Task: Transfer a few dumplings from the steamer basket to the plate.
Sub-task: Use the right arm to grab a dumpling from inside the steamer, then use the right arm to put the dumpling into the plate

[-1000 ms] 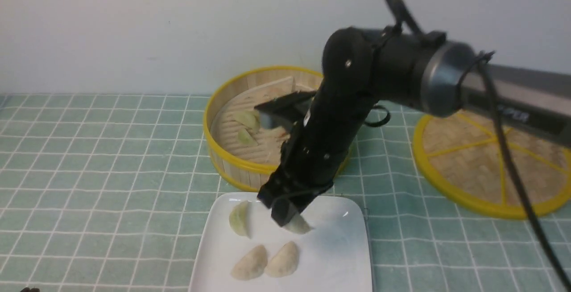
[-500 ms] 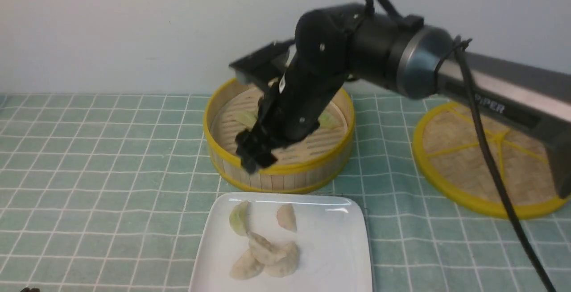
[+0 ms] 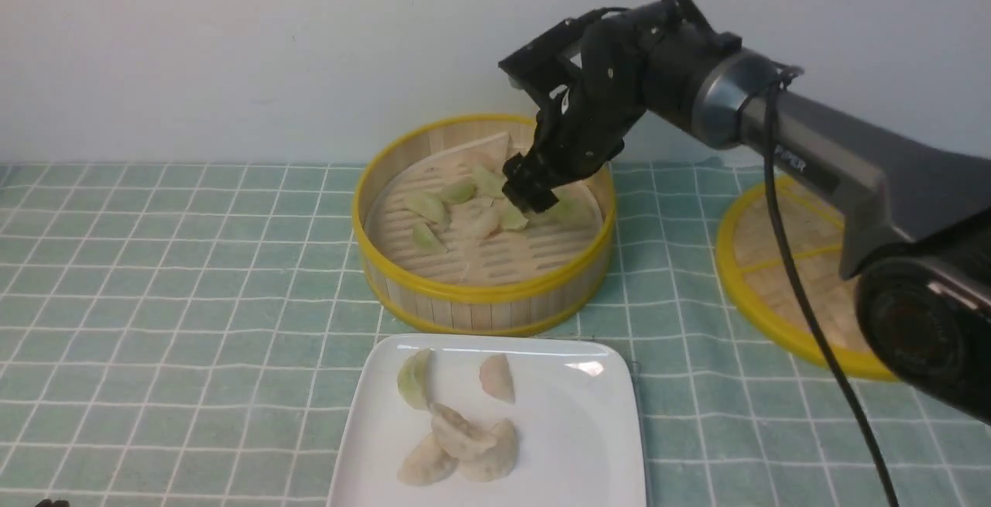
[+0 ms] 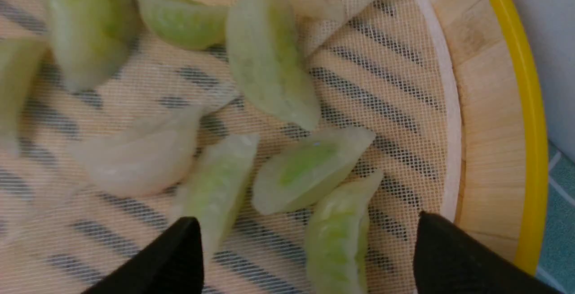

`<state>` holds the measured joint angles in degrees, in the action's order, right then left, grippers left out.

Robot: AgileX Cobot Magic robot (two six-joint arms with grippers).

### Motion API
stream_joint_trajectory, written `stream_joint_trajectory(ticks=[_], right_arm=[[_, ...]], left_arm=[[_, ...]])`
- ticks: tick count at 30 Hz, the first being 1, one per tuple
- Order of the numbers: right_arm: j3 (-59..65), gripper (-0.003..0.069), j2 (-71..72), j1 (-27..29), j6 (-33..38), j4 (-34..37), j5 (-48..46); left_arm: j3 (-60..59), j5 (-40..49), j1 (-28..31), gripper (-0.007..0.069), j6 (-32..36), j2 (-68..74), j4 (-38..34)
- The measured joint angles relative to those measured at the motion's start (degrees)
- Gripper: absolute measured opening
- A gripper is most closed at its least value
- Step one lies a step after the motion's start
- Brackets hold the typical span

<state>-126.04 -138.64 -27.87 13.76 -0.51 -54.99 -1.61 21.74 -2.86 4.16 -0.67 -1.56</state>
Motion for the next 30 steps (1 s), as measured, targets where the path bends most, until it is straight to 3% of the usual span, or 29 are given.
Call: stream_joint_trajectory(ticks=[6,10,12,17,22,27,30], right_arm=[[0.00,0.0541,-2.64,0.18,-2.01,-3.64,1.83],[-0.46,0.0364,-2.76,0.28,-4.21,-3.95,0.50],[-2.44,0.0174,-2.83,0.35,-4.43,-3.95,-3.80],[-11.39,0.0188,-2.18,0.37,-5.12,-3.02,-14.73],[-14.36,0.0188,2.61,0.41,-5.67,1.63,-16.10],[-4.62,0.0188,14.31,-0.01,-5.67,10.32,-16.27],[9.72,0.0188,24.38,-2.31,-5.14,13.94,-16.39]], left_arm=[[0.00,0.00,0.00,-0.0006,0.00,0.00,0.00],[0.00,0.00,0.00,-0.0006,0.00,0.00,0.00],[0.00,0.00,0.00,-0.0006,0.00,0.00,0.00],[0.00,0.00,0.00,-0.0006,0.00,0.00,0.00],[0.00,0.00,0.00,-0.0006,0.00,0.00,0.00],[0.00,0.00,0.00,-0.0006,0.00,0.00,0.00],[0.00,0.00,0.00,-0.0006,0.00,0.00,0.00]])
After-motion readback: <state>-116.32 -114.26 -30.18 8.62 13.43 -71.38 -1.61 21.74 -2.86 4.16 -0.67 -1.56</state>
